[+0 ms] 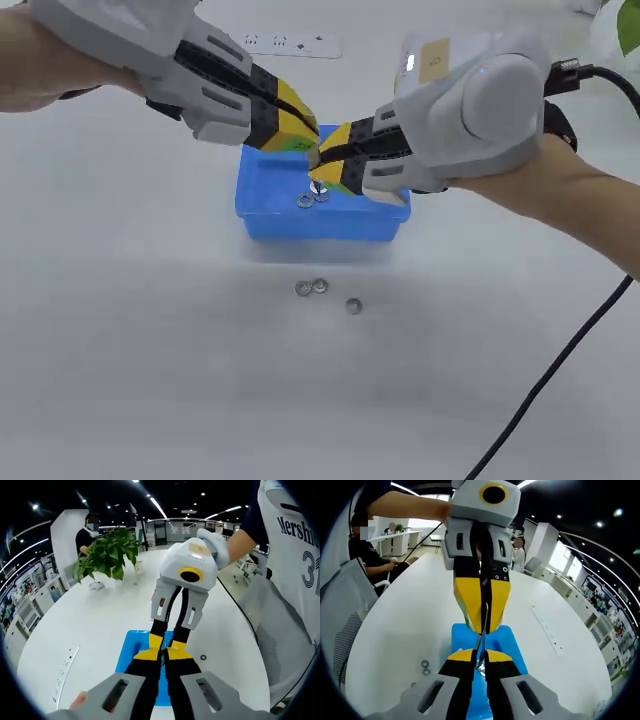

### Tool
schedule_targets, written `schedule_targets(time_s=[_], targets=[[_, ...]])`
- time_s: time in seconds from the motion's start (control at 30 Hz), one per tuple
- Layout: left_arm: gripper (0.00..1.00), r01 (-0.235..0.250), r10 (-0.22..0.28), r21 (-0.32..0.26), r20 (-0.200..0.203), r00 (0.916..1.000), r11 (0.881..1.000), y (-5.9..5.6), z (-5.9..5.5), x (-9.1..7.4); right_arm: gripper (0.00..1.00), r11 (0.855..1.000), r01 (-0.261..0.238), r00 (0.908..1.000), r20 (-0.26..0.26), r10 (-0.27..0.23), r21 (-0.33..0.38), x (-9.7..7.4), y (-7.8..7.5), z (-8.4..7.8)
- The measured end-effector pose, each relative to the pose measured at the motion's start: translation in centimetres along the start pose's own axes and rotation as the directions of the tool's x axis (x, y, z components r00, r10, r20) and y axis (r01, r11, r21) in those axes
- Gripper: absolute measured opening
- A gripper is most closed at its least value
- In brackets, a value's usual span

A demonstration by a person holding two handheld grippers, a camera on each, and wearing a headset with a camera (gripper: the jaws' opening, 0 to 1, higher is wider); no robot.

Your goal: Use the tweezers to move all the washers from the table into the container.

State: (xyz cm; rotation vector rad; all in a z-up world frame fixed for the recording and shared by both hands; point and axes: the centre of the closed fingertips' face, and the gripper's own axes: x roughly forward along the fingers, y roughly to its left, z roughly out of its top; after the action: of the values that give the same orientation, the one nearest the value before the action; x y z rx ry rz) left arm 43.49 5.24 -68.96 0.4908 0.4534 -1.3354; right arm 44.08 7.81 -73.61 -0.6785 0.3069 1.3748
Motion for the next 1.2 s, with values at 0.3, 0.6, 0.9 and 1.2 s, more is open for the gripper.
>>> schedule_targets(time_s=[0.3, 0.6, 0.9, 1.2], targets=[[0.06, 0.029, -0.030, -0.017, -0.035, 0.9989, 0.999, 0.7, -1.7, 1.4, 0.09, 0.999, -0.028, 0.9992, -0.030, 0.029, 0.035, 1.1, 0.0, -1.9], [0.06, 0.014, -0.014, 0.004, -0.041, 0.9991, 1.000, 0.5, -1.4, 0.7, 0.09, 1.000, -0.012, 0.9994, -0.031, 0.012, 0.012, 0.8, -0.1, -1.4], [0.06, -0.004, 0.004, 0.027, -0.009, 0.9999, 1.000, -0.6, 1.4, -1.5, 0.08, 0.999, 0.034, 0.9992, 0.020, -0.033, -0.015, -1.5, -0.1, 1.2], [0.06, 0.004, -0.004, 0.068, -0.001, 1.0000, 0.998, -4.3, 3.2, -3.3, 0.08, 0.999, 0.019, 0.9981, 0.059, -0.016, -0.040, -3.5, 3.1, 3.7]])
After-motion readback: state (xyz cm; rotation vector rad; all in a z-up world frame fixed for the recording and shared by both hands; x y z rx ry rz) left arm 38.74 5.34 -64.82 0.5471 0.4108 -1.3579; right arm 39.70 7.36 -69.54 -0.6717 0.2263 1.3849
